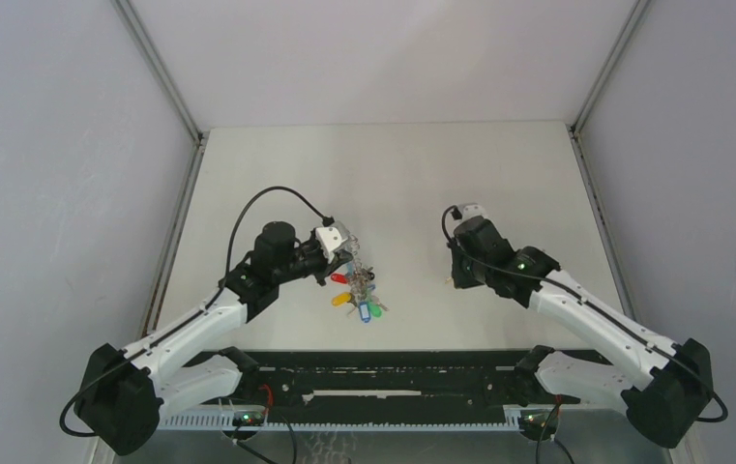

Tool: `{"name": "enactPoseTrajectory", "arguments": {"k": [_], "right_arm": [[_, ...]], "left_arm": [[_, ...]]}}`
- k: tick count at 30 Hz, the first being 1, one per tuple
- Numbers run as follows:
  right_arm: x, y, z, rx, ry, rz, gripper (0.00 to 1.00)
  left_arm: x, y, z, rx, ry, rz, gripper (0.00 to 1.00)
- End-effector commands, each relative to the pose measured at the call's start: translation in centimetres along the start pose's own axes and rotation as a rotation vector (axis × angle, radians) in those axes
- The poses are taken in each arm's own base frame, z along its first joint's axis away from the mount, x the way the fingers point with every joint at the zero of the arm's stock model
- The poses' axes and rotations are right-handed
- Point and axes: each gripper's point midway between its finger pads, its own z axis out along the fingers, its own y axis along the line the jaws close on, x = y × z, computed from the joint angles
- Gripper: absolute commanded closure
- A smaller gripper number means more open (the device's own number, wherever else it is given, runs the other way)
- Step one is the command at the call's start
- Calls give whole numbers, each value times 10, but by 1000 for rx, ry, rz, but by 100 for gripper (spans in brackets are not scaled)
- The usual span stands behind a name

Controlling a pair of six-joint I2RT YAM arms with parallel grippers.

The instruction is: Put the keys on the keyring

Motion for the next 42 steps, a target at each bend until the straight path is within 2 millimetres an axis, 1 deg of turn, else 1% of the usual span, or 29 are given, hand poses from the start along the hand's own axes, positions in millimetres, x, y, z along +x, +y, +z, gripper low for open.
{"name": "enactPoseTrajectory", "arguments": {"k": [1, 4, 7, 10, 17, 21, 25, 30, 33, 35, 36, 42], "right_arm": [[40, -4, -15, 44, 100, 68, 100], [53, 0, -12, 38, 154, 74, 100], [56, 0, 0, 61, 184, 52, 100], [48, 3, 18, 68, 170, 24, 100], [20, 17, 66, 33, 106, -36, 100], [6, 23, 91, 23, 85, -77, 100], [0, 30, 113, 7, 75, -106, 100], [-1, 35, 132, -12, 67, -124, 100], [-1, 36, 137, -13, 62, -130, 100], [-4, 37, 137, -19, 53, -128, 100], [-5, 39, 135, -25, 48, -129, 98], [-12, 40, 116, -55, 49, -107, 77]], "left_arm": [[-36, 1, -5, 1, -113, 69, 100], [-36, 1, -5, -1, -113, 71, 100], [-35, 1, -5, -3, -112, 73, 100], [-34, 2, -5, -5, -110, 73, 100], [-31, 4, -5, -20, -102, 79, 100], [-29, 5, -4, -22, -96, 81, 100], [-28, 5, -3, -19, -91, 78, 100], [-26, 5, -2, -21, -87, 81, 100], [-25, 6, -1, -20, -83, 79, 100], [-24, 6, 0, -20, -79, 78, 100], [-24, 6, 0, -21, -78, 78, 100], [-24, 7, 0, -27, -78, 77, 100]]}}
